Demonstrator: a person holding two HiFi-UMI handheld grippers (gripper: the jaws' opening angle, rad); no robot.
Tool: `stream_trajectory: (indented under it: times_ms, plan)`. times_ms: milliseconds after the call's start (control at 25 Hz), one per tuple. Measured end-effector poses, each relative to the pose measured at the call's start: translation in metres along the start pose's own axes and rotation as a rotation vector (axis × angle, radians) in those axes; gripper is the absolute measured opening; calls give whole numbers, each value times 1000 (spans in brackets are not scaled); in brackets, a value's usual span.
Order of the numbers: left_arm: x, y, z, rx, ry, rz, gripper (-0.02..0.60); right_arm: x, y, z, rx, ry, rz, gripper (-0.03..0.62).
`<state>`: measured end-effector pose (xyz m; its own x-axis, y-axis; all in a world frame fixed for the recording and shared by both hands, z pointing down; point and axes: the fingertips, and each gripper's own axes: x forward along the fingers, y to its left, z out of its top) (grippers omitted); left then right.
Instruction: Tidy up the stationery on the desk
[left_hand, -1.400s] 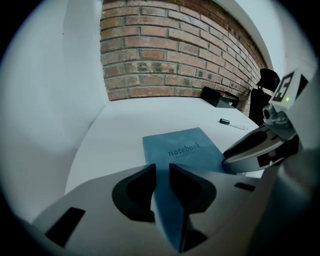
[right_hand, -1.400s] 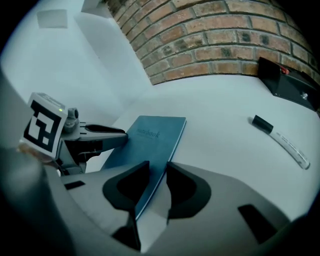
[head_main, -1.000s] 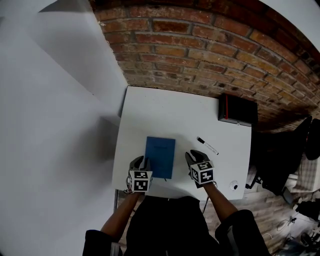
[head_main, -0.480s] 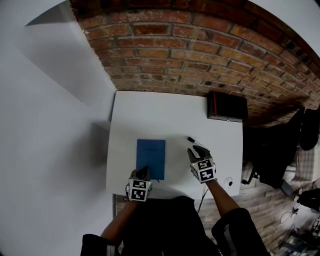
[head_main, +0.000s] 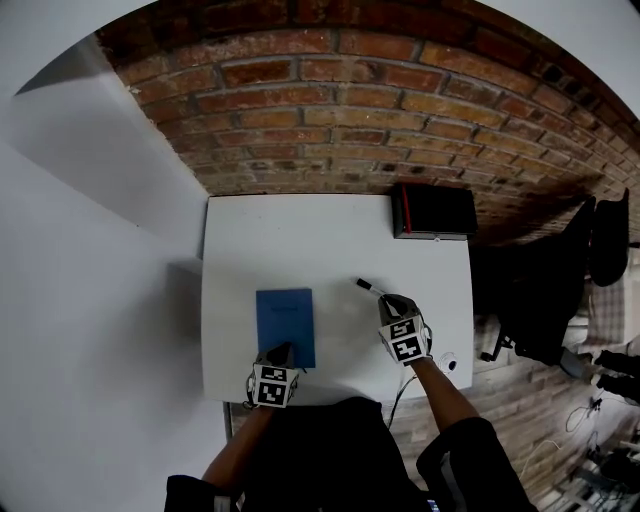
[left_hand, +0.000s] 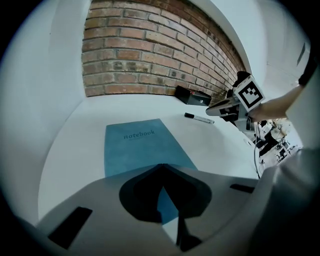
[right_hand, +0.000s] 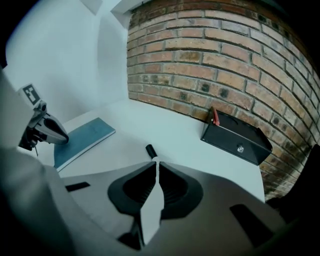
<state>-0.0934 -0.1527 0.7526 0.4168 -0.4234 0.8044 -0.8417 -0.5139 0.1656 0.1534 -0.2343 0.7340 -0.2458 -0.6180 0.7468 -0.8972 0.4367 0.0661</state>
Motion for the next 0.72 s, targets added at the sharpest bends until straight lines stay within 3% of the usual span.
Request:
stream_trajectory:
  times_ms: [160,320,720]
  plan:
    - [8,-3,-8,0,25,-3,15,5,6,-11,-76,34,74,38]
    - [8,-4,-5,-18,13,-18,15,7,5,-14,-167,64,66,49]
    - [8,-4,-4,-45,-5,-30,15,20,-2,-22,-190,112,72,71]
